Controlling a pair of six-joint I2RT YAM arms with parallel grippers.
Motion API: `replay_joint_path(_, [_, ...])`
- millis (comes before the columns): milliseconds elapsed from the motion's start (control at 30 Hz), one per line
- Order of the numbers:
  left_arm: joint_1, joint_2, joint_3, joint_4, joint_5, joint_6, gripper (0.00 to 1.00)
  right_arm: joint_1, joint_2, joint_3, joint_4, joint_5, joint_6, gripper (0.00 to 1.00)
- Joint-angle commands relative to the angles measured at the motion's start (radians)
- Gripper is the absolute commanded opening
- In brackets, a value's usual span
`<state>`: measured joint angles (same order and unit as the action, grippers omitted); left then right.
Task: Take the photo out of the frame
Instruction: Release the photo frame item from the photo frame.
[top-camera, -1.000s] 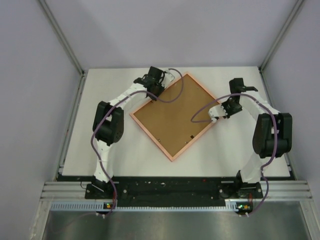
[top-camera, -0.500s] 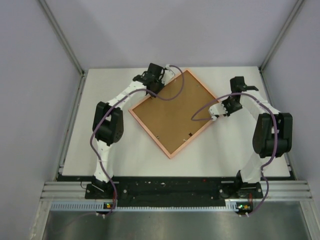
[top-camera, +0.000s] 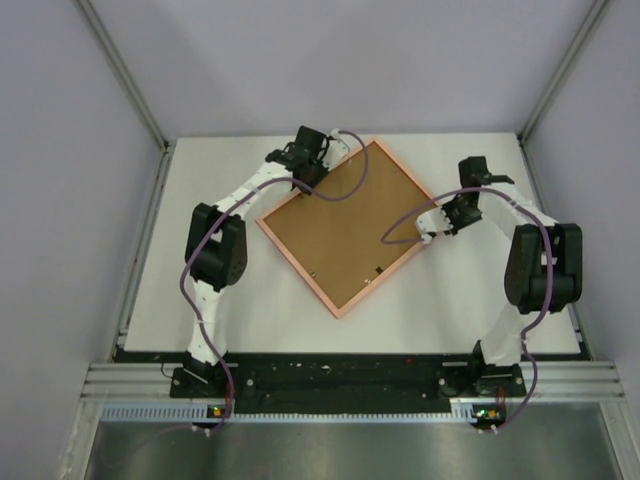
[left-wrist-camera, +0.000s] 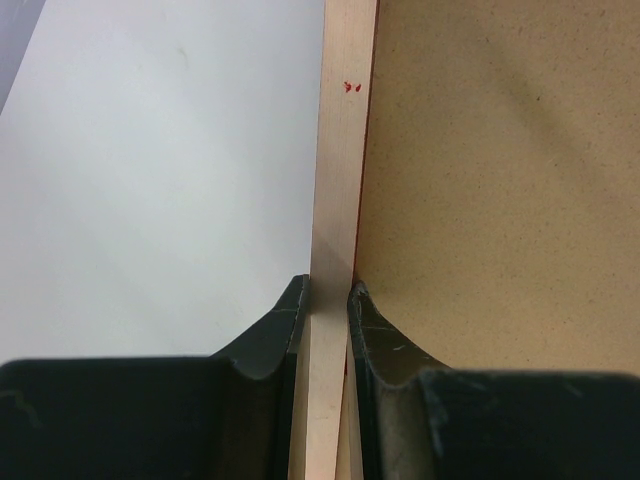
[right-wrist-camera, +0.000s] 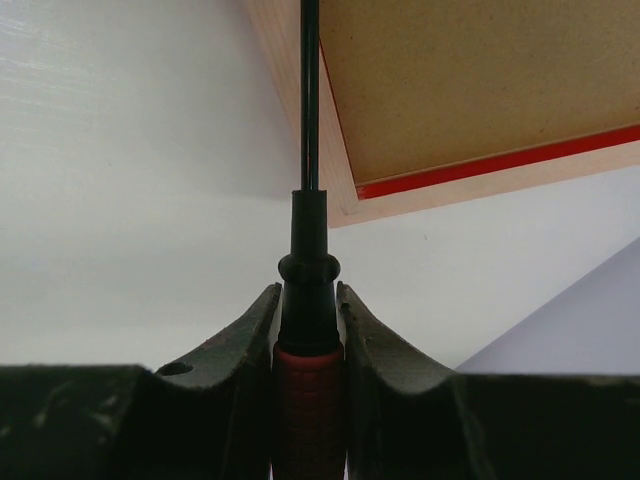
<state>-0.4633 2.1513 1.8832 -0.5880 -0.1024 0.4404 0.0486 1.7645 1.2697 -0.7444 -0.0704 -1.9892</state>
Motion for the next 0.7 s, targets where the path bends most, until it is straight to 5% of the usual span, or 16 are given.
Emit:
replay_joint_path(0, [0.005,-0.091,0.059,0.066,-0.036,-0.003,0.0,0.007,0.01,-0.013,-0.016,-0.09,-0.721,0.0])
replay_joint_path(667, [-0.005,-0.044,0.025,0.076,-0.016,-0.02,0.0,-0.006,0.041,-0.096,0.083,-0.315,-0.723,0.0])
